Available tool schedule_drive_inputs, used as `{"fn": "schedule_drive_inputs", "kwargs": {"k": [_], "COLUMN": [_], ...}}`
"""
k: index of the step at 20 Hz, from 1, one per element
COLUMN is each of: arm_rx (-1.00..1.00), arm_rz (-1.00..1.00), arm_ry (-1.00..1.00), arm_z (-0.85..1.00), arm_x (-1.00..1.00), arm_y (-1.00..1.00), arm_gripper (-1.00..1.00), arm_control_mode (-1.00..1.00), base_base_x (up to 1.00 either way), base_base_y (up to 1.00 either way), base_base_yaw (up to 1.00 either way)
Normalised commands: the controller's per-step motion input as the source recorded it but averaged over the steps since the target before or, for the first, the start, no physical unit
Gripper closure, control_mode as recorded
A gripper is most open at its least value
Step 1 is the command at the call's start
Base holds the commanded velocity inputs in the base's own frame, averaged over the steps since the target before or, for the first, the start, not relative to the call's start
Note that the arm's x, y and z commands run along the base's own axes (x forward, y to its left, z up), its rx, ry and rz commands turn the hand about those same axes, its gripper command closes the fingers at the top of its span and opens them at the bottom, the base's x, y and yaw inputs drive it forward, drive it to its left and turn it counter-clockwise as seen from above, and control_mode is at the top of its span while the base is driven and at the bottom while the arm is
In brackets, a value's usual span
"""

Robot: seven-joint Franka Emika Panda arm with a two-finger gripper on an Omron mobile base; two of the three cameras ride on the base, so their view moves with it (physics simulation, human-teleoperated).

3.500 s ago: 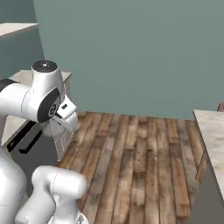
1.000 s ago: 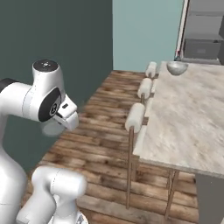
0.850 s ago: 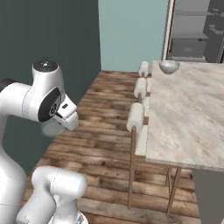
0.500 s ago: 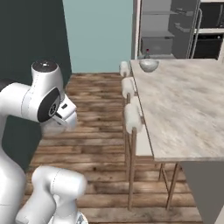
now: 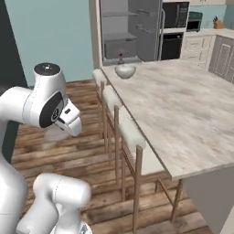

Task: There is a bowl on the dining counter. Grab a lemon wedge from the fridge and place it in the bowl. Then get the liquor bottle and glass cup from the cabinet and place them next to the bowl.

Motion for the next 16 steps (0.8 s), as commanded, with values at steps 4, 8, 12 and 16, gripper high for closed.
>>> {"fn": "schedule_drive_inputs", "kwargs": {"k": [4,8,12,16], "arm_rx": [0.00,0.00,0.00,0.00], "arm_rz": [0.00,0.00,0.00,0.00], "arm_ry": [0.00,0.00,0.00,0.00], "arm_z": [0.00,0.00,0.00,0.00], "arm_x": [0.00,0.00,0.00,0.00], "arm_y": [0.00,0.00,0.00,0.00], "arm_gripper": [1.00,1.00,1.00,1.00], "arm_control_mode": [1.00,1.00,1.00,1.00], "base_base_x": [0.54,0.54,0.52,0.50], "base_base_y": [0.67,0.76,0.84,0.85], "base_base_yaw": [-0.46,-0.45,-0.45,-0.44]}}
